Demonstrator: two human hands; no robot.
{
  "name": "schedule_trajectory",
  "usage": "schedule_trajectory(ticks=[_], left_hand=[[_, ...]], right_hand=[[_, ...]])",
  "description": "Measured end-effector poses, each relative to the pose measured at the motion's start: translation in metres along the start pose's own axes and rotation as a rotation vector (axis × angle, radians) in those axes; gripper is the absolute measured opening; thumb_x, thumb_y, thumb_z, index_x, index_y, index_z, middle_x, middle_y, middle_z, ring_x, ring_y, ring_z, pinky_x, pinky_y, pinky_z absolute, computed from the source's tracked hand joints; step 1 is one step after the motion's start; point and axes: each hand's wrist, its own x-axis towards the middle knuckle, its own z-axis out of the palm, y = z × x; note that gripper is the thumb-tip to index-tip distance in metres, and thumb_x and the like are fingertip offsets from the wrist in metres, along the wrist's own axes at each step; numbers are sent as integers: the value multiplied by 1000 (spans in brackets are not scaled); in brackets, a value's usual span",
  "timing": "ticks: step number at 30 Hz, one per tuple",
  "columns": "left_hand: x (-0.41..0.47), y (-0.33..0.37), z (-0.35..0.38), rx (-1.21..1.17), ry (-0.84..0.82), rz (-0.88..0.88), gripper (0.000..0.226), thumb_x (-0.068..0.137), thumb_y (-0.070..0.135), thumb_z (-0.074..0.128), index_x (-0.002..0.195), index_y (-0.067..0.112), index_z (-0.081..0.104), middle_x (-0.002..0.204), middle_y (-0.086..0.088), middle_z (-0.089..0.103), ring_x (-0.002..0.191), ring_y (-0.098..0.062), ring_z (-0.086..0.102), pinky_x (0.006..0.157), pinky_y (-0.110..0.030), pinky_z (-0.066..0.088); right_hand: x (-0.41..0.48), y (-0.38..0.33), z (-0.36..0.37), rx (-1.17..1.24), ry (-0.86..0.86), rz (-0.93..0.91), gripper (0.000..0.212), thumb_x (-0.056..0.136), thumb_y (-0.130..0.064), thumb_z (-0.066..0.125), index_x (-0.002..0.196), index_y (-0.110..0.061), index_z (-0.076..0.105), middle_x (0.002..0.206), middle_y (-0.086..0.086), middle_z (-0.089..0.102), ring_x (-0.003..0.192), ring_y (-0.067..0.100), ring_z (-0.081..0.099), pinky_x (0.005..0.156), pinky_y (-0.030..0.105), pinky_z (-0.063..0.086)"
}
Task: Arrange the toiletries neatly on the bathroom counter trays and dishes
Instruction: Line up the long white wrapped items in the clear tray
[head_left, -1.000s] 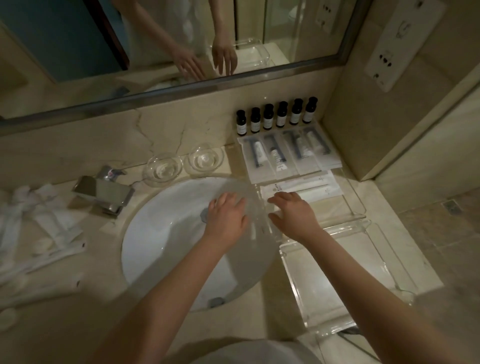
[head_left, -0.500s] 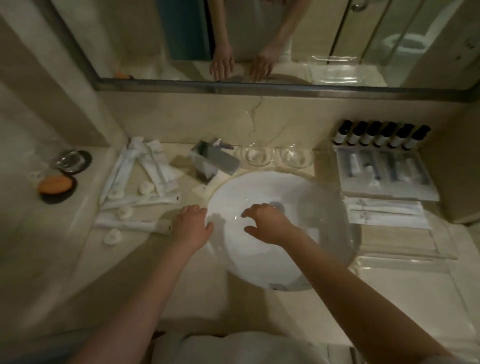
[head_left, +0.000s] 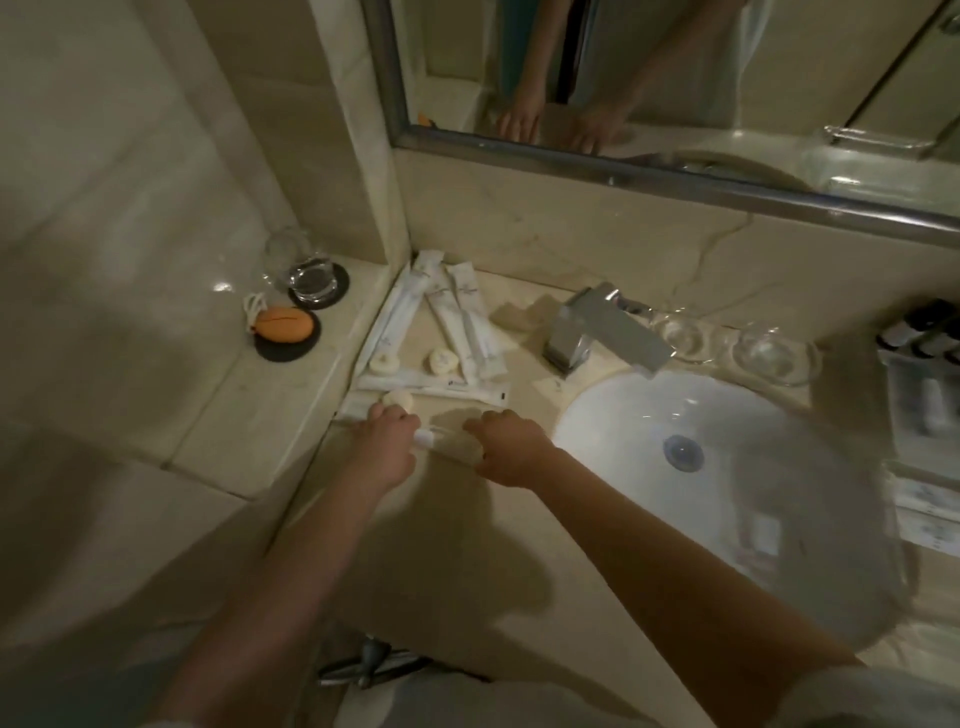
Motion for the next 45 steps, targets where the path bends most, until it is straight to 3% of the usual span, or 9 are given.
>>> schedule_trajectory(ticks=[12, 19, 22, 25, 29, 33, 36, 41, 45], left_hand=[[10, -12, 17, -105, 171, 59, 36, 91, 21, 49, 126, 21, 53, 133, 1, 50, 127, -22, 36, 102, -37, 31], [10, -24, -6, -220, 298, 160, 24, 95, 27, 44, 108, 18, 62, 105, -2, 66, 104, -22, 55, 87, -35, 43], [8, -23, -29, -344, 320, 190, 16, 91, 26, 51, 94, 15, 62, 85, -2, 64, 81, -20, 60, 70, -33, 47], [-2, -9, -57, -646, 231, 175, 9, 90, 23, 57, 96, 18, 62, 75, 6, 58, 71, -13, 56, 60, -24, 42], [-22, 23, -82, -967, 43, 170, 13, 87, 24, 63, 100, 23, 61, 89, 5, 70, 84, -10, 66, 71, -24, 51], [-35, 59, -87, -1103, -134, 245, 11, 93, 19, 54, 94, 17, 65, 83, 9, 71, 74, 6, 67, 67, -13, 50], [-39, 88, -82, -1224, -207, 252, 16, 95, 18, 50, 95, 12, 65, 86, 3, 73, 80, -3, 68, 72, -15, 52], [-36, 119, -69, -1628, -23, -9, 21, 94, 18, 51, 110, 6, 59, 79, 0, 75, 81, -14, 68, 74, -30, 53], [-35, 109, -62, -1798, 138, -184, 18, 95, 15, 50, 111, 10, 56, 87, -7, 72, 85, -20, 66, 78, -36, 53]], right_hand=[[28, -23, 5, -120, 159, -50, 23, 91, -14, 43, 112, -9, 52, 110, 13, 58, 99, 31, 56, 71, 36, 41], [24, -4, -35, 273, 412, -140, 12, 85, -20, 60, 94, -15, 65, 91, 4, 68, 83, 24, 62, 70, 33, 48], [17, -3, -59, 682, 544, -91, 8, 76, -14, 74, 80, -13, 67, 77, 2, 68, 69, 15, 61, 64, 27, 49], [5, -5, -83, 1119, 583, -11, 10, 74, -8, 76, 77, -11, 67, 75, 4, 64, 65, 10, 55, 60, 19, 46], [-12, 1, -103, 1310, 604, -13, 13, 77, -12, 74, 76, -3, 64, 69, 10, 55, 66, 21, 50, 59, 29, 43], [-32, 15, -104, 1321, 628, 4, 23, 80, -19, 72, 82, 2, 63, 75, 14, 58, 69, 22, 55, 65, 36, 47], [-53, 38, -97, 1328, 648, 44, 26, 85, -20, 66, 91, 4, 60, 74, 11, 54, 65, 15, 51, 61, 26, 45], [-78, 73, -69, 1121, 638, 239, 12, 91, -22, 56, 98, -15, 63, 81, 2, 61, 71, 17, 58, 69, 31, 49], [-68, 89, -28, 684, 410, 338, 27, 92, -24, 54, 117, -16, 61, 112, 5, 66, 101, 23, 61, 90, 34, 47]])
